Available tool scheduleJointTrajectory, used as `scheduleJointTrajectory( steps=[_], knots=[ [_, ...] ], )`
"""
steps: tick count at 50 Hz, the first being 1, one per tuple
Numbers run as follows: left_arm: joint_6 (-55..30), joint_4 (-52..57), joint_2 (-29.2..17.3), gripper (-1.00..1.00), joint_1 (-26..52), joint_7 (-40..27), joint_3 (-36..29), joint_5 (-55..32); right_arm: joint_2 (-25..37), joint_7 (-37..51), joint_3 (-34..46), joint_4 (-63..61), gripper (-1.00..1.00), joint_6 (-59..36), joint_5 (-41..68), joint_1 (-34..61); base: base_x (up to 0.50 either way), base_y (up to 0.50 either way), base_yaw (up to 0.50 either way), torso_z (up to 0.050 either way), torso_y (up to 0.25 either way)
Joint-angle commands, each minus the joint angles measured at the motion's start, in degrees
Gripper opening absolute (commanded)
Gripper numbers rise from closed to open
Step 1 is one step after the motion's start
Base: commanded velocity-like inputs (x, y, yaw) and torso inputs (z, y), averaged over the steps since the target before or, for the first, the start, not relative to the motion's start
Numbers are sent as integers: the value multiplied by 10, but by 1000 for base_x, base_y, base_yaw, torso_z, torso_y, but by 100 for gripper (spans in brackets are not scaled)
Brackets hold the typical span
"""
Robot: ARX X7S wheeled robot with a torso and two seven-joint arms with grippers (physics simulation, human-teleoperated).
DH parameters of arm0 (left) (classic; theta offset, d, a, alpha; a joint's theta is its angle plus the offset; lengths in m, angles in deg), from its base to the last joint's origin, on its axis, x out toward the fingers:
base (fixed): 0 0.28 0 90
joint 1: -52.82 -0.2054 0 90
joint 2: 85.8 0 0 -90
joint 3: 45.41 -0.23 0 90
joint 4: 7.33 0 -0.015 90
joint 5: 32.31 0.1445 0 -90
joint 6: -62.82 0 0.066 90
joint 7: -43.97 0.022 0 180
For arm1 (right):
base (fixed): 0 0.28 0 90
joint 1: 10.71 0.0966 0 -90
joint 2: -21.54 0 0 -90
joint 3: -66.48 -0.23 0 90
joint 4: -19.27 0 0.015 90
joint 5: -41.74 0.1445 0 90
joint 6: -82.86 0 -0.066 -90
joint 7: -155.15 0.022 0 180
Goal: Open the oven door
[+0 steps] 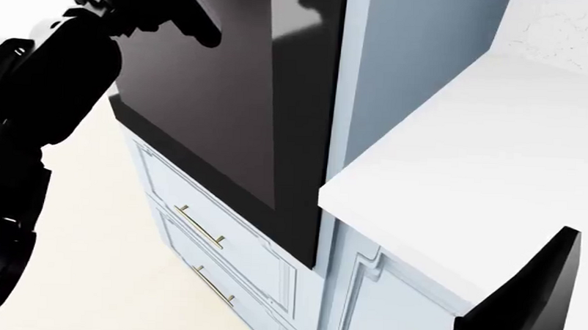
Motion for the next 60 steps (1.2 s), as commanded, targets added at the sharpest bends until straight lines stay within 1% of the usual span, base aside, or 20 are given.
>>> scheduleJointTrajectory(
  steps=[1, 8, 16, 17, 43, 54, 55, 60],
  knots=[
    [-9, -20, 16, 100, 21, -5, -42, -51, 0, 0, 1, 1, 100, 1, 0, 0, 0, 0, 0, 0, 0],
    [-25, -20, 17, 100, 31, -15, -89, -95, 1, 0, 1, 1, 100, 2, 0, 0, 0, 0, 0, 0, 0],
    [-30, -20, 15, 100, 34, -12, -119, -137, 1, 0, 2, 2, 100, 1, -1, 0, 0, 0, 0, 2, 0],
    [-37, -20, 15, -100, 34, -13, -119, -143, 0, 0, 2, 2, 100, 1, -1, -1, 0, 0, 0, 0, 0],
    [-40, -20, 0, -100, 29, -22, -145, -166, 0, 1, 3, 0, 100, 2, -5, -3, 1, 1, -1, 0, 0],
    [-21, -16, -26, -100, 26, -23, -149, -165, 1, 2, 2, -2, 100, -1, -2, 0, 1, 1, 0, 1, 0],
    [-21, -11, -30, -100, 26, -22, -149, -165, 1, 2, 2, -2, 100, -1, -2, 1, 0, 0, 0, 0, 0],
    [-131, 199, -115, -100, -12, -19, -145, -170, 1, 2, 1, -3, 100, -2, -3, 0, 0, 0, 2, 0, 0]
  ],
)
